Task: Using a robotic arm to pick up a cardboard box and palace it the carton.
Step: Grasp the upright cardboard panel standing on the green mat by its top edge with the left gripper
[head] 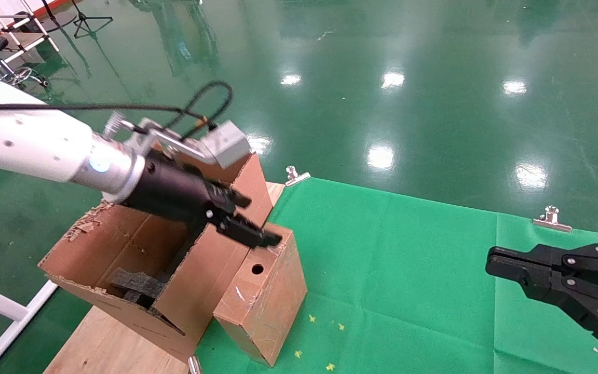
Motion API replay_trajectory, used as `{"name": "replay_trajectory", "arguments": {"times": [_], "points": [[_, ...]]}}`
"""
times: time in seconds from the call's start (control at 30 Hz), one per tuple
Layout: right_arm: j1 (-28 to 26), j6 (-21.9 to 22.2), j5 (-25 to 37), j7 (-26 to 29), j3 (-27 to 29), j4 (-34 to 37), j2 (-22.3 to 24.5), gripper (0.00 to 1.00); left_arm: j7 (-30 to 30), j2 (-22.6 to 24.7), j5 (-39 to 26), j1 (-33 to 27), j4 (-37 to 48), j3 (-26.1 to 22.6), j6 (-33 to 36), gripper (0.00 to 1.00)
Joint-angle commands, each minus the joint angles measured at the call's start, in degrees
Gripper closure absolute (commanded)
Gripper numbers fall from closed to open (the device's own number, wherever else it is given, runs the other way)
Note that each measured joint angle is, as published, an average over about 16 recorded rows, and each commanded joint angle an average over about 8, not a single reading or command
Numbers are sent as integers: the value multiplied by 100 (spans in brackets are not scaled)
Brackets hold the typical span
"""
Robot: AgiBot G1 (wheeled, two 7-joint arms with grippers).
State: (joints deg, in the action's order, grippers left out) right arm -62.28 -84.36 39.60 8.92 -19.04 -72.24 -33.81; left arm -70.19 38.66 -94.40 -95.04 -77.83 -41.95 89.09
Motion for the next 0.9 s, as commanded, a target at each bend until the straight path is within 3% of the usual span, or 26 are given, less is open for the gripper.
{"name": "replay_trajectory", "arguments": {"times": [0.03,0.33,0.63,0.8,0.87,0.9], "points": [[0,0,0,0,0,0,0,100,-174,57,-20,-71,-1,-170,77,0],[0,0,-1,0,-1,0,0,100,-589,136,169,-380,-10,-1134,64,0],[0,1,-1,-1,-2,0,1,100,-535,236,474,-640,-15,-1801,34,0],[1,2,-2,-1,-1,1,1,40,-430,274,625,-735,-13,-2013,54,1],[1,2,-2,-1,-1,2,1,15,-409,284,655,-753,-13,-2051,61,13],[1,2,-2,-1,-1,2,1,3,-411,285,664,-756,-12,-2056,64,25]]}}
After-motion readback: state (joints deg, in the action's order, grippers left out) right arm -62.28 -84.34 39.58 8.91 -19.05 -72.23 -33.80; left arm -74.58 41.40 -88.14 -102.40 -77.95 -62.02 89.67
